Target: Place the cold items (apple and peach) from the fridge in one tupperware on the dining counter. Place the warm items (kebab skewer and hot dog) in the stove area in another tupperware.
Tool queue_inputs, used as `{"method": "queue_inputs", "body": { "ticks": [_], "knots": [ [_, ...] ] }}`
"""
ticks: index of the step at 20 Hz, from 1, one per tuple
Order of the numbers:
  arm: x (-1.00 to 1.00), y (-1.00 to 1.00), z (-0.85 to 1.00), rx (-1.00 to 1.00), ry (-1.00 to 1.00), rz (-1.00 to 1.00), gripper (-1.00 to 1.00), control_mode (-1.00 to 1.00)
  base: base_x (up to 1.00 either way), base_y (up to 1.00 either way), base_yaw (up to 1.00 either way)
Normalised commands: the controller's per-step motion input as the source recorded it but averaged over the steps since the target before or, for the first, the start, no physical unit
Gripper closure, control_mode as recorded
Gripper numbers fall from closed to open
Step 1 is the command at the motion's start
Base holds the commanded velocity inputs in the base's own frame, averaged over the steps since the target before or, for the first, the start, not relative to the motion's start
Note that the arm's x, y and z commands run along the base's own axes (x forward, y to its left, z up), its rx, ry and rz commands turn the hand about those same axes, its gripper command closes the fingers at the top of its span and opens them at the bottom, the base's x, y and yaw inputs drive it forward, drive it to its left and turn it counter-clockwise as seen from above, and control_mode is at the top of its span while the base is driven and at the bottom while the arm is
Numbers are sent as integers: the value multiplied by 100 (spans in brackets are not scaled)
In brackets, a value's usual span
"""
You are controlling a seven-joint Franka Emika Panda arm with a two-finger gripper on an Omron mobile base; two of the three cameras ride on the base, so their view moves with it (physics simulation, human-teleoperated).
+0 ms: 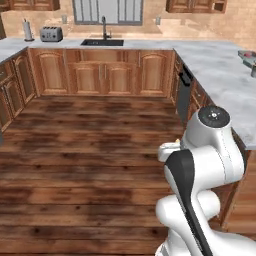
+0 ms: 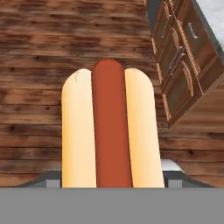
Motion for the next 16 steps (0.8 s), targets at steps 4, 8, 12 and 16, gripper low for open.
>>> {"method": "queue_inputs", "body": {
  "ticks": [4, 8, 12, 16],
  "knots": [
    [0, 0, 0, 0, 0, 0, 100, 100, -84, -88, -22],
    [0, 0, 0, 0, 0, 0, 100, 100, -47, -100, -13],
    [0, 0, 0, 0, 0, 0, 100, 100, -41, -100, -11],
    [0, 0, 0, 0, 0, 0, 100, 100, -34, -100, -11]
  ]
}}
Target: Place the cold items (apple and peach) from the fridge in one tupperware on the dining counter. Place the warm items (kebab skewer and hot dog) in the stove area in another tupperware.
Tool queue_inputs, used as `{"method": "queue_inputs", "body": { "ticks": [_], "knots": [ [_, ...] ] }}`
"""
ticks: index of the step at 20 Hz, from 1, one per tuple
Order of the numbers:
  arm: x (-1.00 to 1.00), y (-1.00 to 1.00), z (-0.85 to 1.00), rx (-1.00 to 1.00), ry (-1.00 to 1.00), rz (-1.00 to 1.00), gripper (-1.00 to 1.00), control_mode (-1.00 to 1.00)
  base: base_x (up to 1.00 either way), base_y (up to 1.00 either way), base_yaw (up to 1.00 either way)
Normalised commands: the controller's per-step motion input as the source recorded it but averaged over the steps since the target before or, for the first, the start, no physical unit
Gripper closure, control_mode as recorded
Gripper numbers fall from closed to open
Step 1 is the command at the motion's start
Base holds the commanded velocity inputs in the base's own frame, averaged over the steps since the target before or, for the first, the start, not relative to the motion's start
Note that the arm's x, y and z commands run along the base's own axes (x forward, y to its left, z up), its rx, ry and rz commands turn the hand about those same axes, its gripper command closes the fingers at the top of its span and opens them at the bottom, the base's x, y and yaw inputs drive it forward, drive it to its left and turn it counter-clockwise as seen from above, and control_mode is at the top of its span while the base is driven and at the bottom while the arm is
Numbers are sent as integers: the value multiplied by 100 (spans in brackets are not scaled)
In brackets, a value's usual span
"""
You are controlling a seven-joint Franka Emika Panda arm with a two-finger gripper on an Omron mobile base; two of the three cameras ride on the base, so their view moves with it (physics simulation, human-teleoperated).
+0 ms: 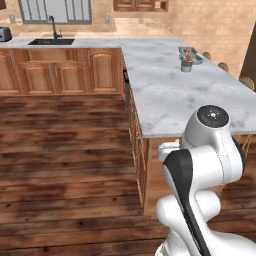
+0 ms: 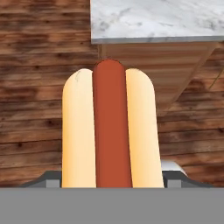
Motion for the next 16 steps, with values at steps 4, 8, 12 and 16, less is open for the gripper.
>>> {"method": "queue_inputs", "body": {
  "ticks": [4, 8, 12, 16],
  "knots": [
    [0, 0, 0, 0, 0, 0, 100, 100, -28, -100, -12],
    [0, 0, 0, 0, 0, 0, 100, 100, -23, -100, -12],
    [0, 0, 0, 0, 0, 0, 100, 100, -15, -100, -13],
    [0, 0, 0, 0, 0, 0, 100, 100, -11, -100, -12]
  ]
}}
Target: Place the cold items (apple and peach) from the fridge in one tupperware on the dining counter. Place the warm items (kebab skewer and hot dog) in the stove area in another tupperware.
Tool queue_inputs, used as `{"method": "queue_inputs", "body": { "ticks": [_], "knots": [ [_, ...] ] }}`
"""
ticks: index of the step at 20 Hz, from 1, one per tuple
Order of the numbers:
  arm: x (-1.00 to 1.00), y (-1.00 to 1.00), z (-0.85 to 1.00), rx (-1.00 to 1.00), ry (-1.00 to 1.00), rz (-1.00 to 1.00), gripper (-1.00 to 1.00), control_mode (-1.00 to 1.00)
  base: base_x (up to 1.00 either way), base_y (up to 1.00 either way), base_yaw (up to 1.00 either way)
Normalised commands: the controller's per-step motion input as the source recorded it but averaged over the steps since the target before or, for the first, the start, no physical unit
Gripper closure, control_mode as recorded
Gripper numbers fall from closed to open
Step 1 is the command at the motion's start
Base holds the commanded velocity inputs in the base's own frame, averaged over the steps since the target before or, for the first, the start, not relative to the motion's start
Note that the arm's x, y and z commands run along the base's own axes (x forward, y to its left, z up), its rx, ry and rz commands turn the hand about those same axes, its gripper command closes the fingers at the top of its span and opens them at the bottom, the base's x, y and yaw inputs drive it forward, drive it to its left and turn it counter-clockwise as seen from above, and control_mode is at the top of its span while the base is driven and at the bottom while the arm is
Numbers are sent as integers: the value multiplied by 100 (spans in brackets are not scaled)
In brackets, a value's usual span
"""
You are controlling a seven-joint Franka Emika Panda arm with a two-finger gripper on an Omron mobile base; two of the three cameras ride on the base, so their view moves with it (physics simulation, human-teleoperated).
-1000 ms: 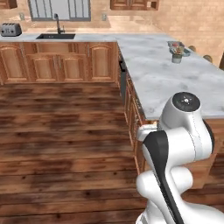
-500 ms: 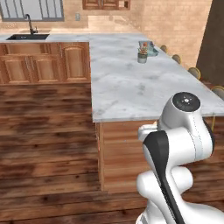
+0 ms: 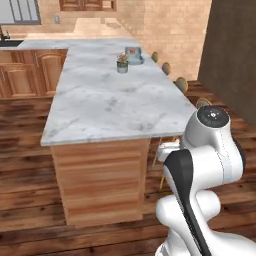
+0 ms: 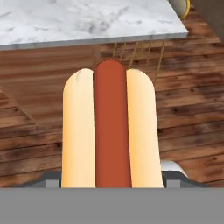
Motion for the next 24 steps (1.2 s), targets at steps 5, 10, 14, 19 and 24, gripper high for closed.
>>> {"method": "queue_inputs", "body": {
  "ticks": [5, 10, 14, 19, 24],
  "knots": [
    [0, 0, 0, 0, 0, 0, 100, 100, -3, -100, -11],
    [0, 0, 0, 0, 0, 0, 100, 100, 0, -100, -11],
    [0, 0, 0, 0, 0, 0, 100, 100, 9, -100, -8],
    [0, 0, 0, 0, 0, 0, 100, 100, 49, -100, -1],
    [0, 0, 0, 0, 0, 0, 100, 100, 94, -100, 3]
  ]
}}
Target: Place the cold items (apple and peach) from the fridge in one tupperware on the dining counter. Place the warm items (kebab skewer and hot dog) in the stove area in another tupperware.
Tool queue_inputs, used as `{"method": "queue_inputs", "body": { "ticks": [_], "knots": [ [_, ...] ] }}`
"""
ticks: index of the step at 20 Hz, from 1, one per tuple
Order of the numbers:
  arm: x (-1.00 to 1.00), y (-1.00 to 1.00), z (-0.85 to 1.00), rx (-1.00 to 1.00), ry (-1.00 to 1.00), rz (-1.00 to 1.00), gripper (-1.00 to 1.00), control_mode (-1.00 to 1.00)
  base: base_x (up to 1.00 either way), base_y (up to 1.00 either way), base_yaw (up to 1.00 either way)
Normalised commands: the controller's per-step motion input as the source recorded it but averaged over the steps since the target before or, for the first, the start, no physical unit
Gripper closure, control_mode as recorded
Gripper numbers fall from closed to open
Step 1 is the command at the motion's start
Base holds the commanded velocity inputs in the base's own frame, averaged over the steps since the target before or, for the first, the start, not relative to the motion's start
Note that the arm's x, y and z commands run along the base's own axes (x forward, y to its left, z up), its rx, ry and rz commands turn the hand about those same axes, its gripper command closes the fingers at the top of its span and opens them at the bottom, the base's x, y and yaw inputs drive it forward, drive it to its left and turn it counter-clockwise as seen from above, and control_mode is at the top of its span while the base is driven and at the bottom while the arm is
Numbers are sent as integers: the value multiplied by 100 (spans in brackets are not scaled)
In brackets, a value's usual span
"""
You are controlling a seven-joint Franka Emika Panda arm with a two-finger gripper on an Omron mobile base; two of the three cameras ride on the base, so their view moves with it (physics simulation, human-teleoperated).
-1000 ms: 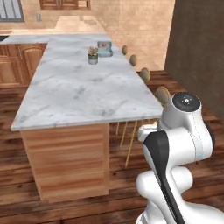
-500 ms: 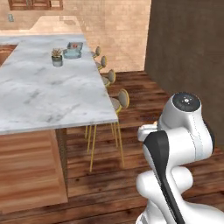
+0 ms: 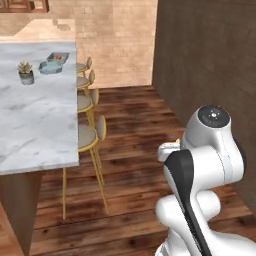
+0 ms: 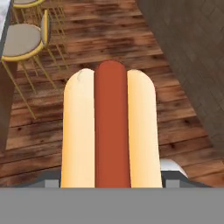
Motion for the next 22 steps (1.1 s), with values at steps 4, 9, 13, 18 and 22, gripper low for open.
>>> {"method": "queue_inputs", "body": {
  "ticks": [4, 9, 13, 18, 22],
  "knots": [
    [0, 0, 0, 0, 0, 0, 100, 100, 100, -99, 10],
    [0, 0, 0, 0, 0, 0, 100, 100, 100, -84, 19],
    [0, 0, 0, 0, 0, 0, 100, 100, 100, -66, 26],
    [0, 0, 0, 0, 0, 0, 100, 100, 100, -55, 30],
    [0, 0, 0, 0, 0, 0, 100, 100, 100, -48, 35]
  ]
}}
